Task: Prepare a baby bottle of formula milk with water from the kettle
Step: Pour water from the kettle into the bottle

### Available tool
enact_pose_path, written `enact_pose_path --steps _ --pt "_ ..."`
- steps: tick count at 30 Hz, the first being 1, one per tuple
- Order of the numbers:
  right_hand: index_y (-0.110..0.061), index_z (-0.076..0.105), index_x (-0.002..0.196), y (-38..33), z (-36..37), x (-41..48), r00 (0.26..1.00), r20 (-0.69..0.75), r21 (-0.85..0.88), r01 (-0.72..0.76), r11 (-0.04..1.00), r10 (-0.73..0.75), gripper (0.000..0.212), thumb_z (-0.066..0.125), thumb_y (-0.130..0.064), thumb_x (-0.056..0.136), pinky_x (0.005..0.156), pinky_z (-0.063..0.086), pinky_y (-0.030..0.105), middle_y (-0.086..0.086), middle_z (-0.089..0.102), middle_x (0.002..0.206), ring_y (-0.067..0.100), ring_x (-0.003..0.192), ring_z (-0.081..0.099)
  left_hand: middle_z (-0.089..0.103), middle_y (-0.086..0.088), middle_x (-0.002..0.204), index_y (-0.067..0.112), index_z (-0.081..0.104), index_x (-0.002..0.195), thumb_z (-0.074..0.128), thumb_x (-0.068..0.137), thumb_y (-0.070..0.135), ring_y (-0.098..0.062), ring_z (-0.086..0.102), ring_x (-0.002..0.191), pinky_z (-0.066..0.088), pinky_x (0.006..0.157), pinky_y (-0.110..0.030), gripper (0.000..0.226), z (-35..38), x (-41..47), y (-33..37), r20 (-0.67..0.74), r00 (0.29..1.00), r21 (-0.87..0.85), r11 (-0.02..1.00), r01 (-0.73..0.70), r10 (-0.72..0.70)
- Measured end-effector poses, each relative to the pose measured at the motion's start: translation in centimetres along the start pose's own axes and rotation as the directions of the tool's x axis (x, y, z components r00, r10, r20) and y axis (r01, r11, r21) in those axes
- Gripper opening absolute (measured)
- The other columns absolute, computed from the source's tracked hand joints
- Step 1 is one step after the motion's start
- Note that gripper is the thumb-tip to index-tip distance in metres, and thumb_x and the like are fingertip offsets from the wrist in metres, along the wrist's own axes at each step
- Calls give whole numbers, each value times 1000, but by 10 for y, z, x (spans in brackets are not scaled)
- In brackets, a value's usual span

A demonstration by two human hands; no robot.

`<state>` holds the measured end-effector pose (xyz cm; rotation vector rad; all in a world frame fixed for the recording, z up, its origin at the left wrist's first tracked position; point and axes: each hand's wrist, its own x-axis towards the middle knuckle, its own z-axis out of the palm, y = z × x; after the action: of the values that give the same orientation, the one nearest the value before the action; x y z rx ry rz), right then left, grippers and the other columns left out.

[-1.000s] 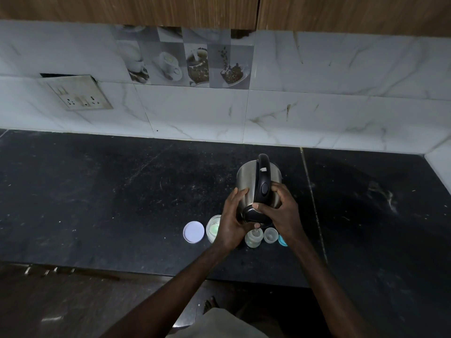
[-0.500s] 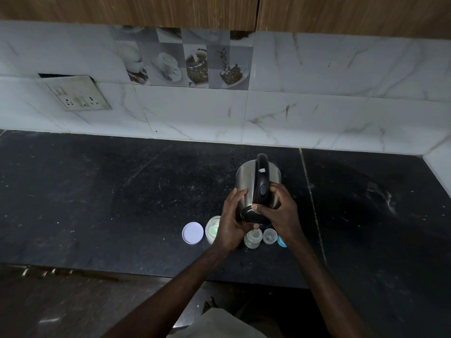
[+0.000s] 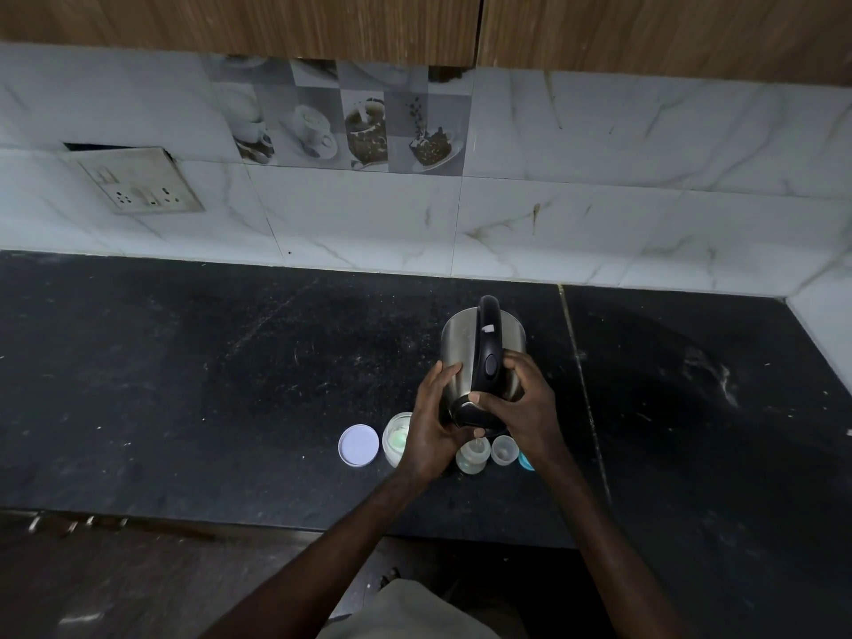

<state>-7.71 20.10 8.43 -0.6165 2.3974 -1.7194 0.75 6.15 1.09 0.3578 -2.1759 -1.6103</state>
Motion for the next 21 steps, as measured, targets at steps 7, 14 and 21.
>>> enact_pose_path --steps 7,14,21 --pt "-26 68 121 -2 0 -1 1000 2 -8 3 1000 -3 54 92 -16 73 99 56 38 -15 64 125 7 119 62 28 7 165 39 46 152 96 68 27 -17 33 155 46 115 -56 98 1 -1 0 -13 1000 -7 1000 -10 10" --pt "-25 67 121 0 3 -3 1000 4 -4 -9 1000 9 55 91 -17 72 99 57 45 -12 64 126 8 119 62 31 3 164 38 46 151 96 67 25 -13 31 156 42 119 -53 99 1 -3 1 -28 1000 10 1000 -14 14" --pt "-24 68 120 -1 4 -6 1000 3 24 -17 1000 17 54 92 -14 72 97 57 47 -11 65 125 10 117 64 31 4 164 39 46 151 98 66 27 -16 35 154 44 117 -53 100 0 -6 0 -36 999 22 1000 -22 22"
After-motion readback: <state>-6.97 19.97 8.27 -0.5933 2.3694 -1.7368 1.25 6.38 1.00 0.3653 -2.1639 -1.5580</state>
